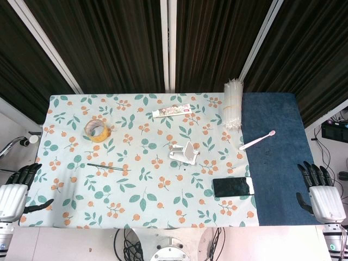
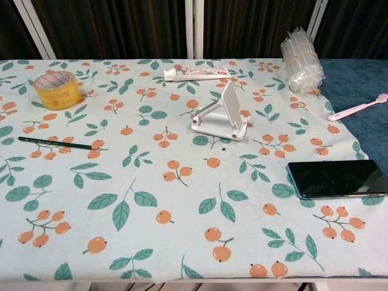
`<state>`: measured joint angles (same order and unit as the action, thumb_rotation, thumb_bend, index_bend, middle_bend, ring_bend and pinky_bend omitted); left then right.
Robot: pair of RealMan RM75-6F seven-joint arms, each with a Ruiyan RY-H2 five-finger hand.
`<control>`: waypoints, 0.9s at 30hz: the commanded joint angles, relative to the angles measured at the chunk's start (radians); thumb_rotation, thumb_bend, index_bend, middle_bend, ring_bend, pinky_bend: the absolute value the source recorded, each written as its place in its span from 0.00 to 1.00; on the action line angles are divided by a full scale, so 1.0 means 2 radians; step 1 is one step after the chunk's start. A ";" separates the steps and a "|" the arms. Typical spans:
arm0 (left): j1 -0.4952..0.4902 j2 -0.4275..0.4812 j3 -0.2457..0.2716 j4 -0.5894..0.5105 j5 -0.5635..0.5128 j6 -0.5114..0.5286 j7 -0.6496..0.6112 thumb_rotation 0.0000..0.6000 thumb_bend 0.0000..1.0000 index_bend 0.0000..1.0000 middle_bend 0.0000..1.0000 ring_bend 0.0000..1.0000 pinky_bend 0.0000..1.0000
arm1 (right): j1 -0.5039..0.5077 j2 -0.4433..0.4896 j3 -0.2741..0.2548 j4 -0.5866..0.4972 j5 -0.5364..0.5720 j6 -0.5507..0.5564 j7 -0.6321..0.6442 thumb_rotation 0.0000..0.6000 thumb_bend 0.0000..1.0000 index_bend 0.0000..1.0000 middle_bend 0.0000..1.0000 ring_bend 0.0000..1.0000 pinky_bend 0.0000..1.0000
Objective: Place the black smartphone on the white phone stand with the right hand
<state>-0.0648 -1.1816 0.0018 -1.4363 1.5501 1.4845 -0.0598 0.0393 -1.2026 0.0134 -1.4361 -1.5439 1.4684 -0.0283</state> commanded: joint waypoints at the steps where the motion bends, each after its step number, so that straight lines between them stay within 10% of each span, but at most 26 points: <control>1: -0.001 -0.007 0.003 0.010 -0.002 -0.006 -0.005 0.72 0.02 0.10 0.10 0.11 0.22 | 0.022 0.027 -0.007 -0.076 -0.017 -0.031 -0.067 1.00 0.28 0.00 0.00 0.00 0.00; 11: 0.000 -0.015 0.006 0.025 0.006 0.001 -0.020 0.72 0.02 0.10 0.10 0.11 0.22 | 0.070 0.006 0.002 -0.209 0.044 -0.121 -0.289 1.00 0.19 0.00 0.00 0.00 0.00; 27: 0.005 -0.014 0.014 0.044 0.010 0.004 -0.048 0.72 0.02 0.10 0.10 0.11 0.22 | 0.118 -0.106 0.029 -0.208 0.219 -0.156 -0.400 1.00 0.18 0.00 0.00 0.00 0.00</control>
<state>-0.0544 -1.2101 0.0293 -1.3483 1.5694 1.4920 -0.1545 0.2605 -1.3932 0.0621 -1.8552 -1.1310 1.1579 -0.8094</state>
